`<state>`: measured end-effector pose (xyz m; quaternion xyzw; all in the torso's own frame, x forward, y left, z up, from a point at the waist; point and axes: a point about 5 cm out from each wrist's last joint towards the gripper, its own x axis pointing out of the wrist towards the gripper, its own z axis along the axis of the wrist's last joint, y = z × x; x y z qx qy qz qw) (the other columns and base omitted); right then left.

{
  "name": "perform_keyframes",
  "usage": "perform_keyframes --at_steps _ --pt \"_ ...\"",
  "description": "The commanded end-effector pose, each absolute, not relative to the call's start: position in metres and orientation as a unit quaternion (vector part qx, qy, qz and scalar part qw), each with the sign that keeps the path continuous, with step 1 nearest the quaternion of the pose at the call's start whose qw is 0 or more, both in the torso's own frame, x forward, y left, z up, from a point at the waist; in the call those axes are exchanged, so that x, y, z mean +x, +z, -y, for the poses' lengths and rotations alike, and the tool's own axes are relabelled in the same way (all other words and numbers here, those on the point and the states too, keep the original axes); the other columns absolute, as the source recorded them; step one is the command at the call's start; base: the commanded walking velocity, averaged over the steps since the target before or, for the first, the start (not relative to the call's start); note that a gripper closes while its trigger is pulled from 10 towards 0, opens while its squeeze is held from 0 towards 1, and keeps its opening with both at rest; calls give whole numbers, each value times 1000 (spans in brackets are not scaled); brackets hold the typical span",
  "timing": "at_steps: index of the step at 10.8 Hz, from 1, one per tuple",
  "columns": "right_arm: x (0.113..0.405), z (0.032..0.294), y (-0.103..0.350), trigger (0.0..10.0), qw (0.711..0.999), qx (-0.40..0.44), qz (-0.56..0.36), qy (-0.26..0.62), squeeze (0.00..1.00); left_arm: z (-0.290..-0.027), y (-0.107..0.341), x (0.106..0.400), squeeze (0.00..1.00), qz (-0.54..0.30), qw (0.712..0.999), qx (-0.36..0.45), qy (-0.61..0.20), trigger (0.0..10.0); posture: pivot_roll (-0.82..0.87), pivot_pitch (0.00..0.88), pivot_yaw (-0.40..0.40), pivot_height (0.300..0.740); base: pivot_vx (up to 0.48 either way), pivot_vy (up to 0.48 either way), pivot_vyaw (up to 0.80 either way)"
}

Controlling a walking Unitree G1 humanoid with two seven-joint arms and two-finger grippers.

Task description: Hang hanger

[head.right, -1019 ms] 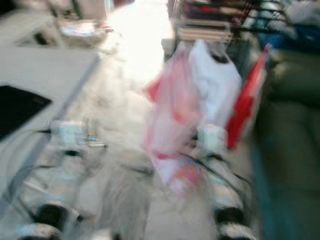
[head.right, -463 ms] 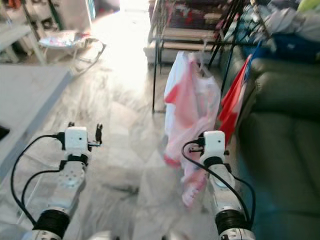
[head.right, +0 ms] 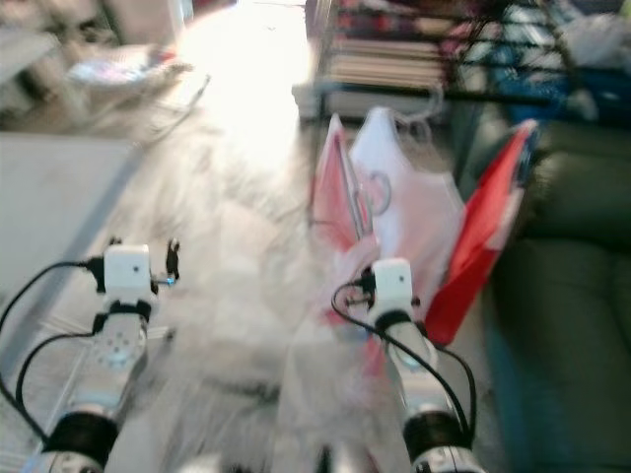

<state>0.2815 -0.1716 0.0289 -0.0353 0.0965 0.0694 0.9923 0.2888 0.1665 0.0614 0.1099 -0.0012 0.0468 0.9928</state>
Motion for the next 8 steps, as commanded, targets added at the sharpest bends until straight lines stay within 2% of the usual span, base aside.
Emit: perform_keyframes --at_steps 1,8 --pt "284 168 31 10000 993 -25 -95 65 0 -172 61 287 0 1 991 127 43 10000 -7 76 -13 740 435 0 0" --pt "294 177 33 10000 994 -17 -107 9 0 -162 57 284 0 -18 993 115 25 10000 -1 76 -14 740 464 0 0"
